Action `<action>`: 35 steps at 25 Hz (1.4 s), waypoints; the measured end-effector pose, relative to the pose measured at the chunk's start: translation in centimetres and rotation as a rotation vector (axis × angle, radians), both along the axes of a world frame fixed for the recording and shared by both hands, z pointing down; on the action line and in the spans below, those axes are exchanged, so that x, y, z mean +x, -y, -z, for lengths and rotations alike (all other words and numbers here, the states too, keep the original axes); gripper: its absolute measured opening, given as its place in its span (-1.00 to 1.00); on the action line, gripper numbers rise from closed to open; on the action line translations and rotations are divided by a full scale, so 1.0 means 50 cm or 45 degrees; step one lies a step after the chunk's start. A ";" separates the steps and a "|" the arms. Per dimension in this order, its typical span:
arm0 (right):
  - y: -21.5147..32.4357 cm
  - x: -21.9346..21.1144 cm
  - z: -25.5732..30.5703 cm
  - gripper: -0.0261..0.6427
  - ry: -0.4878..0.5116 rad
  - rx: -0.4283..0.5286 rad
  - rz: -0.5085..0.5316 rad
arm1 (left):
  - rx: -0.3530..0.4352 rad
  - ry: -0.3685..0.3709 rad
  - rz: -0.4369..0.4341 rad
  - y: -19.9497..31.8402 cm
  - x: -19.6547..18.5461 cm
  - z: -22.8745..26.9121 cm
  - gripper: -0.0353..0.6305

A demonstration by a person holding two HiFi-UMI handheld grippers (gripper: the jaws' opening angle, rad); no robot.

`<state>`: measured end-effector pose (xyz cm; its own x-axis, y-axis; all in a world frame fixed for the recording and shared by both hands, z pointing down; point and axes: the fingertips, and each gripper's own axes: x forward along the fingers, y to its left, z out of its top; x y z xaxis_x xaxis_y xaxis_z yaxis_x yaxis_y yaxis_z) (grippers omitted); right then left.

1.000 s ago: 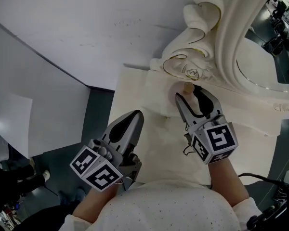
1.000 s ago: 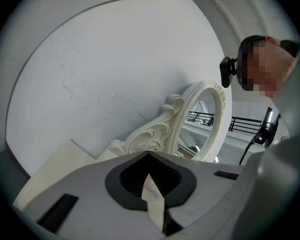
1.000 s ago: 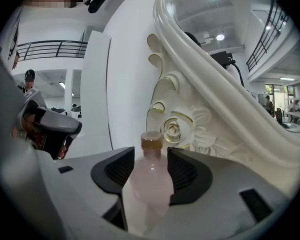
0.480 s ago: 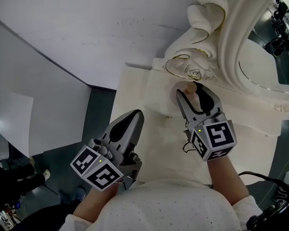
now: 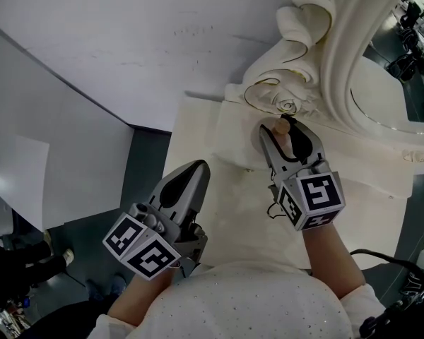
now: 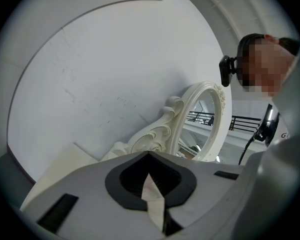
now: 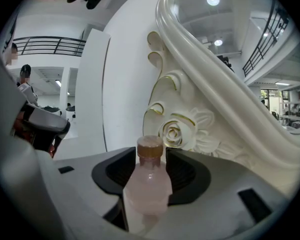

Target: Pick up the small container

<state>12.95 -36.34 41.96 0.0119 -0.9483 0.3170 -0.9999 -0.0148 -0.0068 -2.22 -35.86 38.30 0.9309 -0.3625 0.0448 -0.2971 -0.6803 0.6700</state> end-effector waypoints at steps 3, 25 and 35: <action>0.001 0.001 0.001 -0.33 0.007 -0.004 -0.005 | 0.004 0.002 0.003 0.000 -0.005 0.001 -0.89; 0.007 0.004 0.009 -0.43 0.018 0.002 -0.029 | 0.017 0.012 0.054 -0.004 -0.065 0.015 -0.89; 0.009 0.000 0.011 -0.50 -0.018 0.009 -0.017 | 0.054 0.028 0.099 0.005 -0.101 0.028 -0.89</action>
<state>12.95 -36.80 41.43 0.0287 -0.9502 0.3103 -0.9996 -0.0279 0.0069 -7.26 -36.12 36.92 0.8988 -0.4358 0.0482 -0.3647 -0.6821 0.6339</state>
